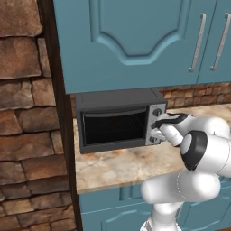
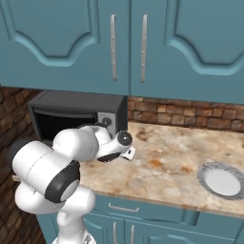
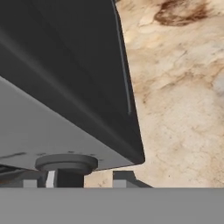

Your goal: Pick up the bagel from the plate, place it on the toaster oven rack, close the door, and set the timer.

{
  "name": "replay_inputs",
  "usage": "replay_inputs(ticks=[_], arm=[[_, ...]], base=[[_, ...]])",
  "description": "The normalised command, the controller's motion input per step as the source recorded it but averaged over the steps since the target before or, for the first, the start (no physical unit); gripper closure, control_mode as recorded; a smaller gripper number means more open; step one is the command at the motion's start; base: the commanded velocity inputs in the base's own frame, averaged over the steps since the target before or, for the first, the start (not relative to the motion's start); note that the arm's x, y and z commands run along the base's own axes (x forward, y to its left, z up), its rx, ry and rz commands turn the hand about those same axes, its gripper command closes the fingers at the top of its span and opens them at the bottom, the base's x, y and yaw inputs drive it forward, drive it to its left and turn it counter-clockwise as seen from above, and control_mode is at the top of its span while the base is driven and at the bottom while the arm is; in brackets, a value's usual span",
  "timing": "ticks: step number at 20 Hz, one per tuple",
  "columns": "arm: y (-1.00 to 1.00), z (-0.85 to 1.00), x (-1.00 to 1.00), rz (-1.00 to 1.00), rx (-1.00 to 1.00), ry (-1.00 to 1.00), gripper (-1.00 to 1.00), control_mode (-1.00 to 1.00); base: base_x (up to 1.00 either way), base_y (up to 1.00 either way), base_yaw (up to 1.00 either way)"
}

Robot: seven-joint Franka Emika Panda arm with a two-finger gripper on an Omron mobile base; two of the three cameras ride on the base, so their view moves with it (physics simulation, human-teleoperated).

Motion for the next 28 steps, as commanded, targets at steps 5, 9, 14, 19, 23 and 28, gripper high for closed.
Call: replay_inputs(ticks=[5, 9, 14, 19, 23, 28], arm=[[-1.0, -0.75, -0.05, 0.0, 0.11, 0.0, 1.0, -1.0], [-1.0, -0.66, -0.05, 0.0, 0.12, 0.0, 1.0, -1.0], [-0.83, -0.53, -0.04, 0.0, 0.11, 0.0, 1.0, -1.0], [-0.76, -0.5, -0.01, 0.01, 0.18, 0.01, 1.0, -1.0], [-0.94, -0.5, -0.11, 0.01, 0.18, 0.05, 1.0, -1.0], [-1.0, -0.5, -0.31, 0.0, 0.11, 0.14, 1.0, -1.0]], base=[[0.0, 0.0, 0.0], [0.0, 0.0, 0.0], [0.0, 0.0, 0.0], [0.0, 0.0, 0.0], [0.0, 0.0, 0.0], [0.0, 0.0, 0.0]])
